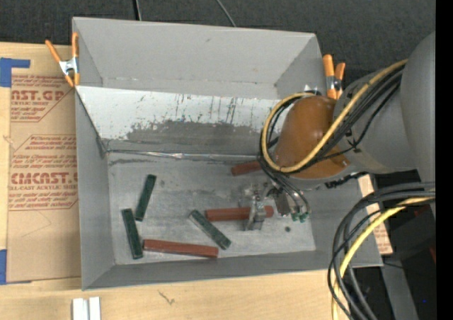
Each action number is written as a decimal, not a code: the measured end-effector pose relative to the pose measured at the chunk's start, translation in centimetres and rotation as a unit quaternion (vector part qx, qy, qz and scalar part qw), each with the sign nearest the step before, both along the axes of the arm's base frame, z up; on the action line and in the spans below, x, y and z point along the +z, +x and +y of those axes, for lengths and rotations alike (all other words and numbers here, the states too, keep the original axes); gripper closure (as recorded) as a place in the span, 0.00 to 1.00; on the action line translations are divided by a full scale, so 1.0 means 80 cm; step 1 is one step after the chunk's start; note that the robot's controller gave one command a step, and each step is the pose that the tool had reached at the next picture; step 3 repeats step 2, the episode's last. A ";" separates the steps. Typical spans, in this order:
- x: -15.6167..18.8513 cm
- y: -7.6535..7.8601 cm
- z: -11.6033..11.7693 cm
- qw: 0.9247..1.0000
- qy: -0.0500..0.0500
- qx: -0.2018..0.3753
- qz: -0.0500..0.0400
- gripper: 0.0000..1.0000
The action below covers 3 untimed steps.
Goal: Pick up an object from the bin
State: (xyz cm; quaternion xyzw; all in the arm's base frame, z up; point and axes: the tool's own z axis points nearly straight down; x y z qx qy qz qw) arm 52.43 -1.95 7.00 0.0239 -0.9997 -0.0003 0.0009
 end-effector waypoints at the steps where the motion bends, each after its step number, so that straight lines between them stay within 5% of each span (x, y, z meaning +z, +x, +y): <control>1: 0.000 0.000 0.000 1.000 0.000 0.000 0.000 1.00; 2: 0.199 -0.005 0.018 1.000 0.000 0.021 -0.003 1.00; 3: 0.199 -0.005 0.018 1.000 0.000 0.021 -0.003 1.00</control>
Offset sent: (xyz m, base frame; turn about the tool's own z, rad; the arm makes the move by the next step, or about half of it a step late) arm -0.0049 0.0143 0.1585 -0.0428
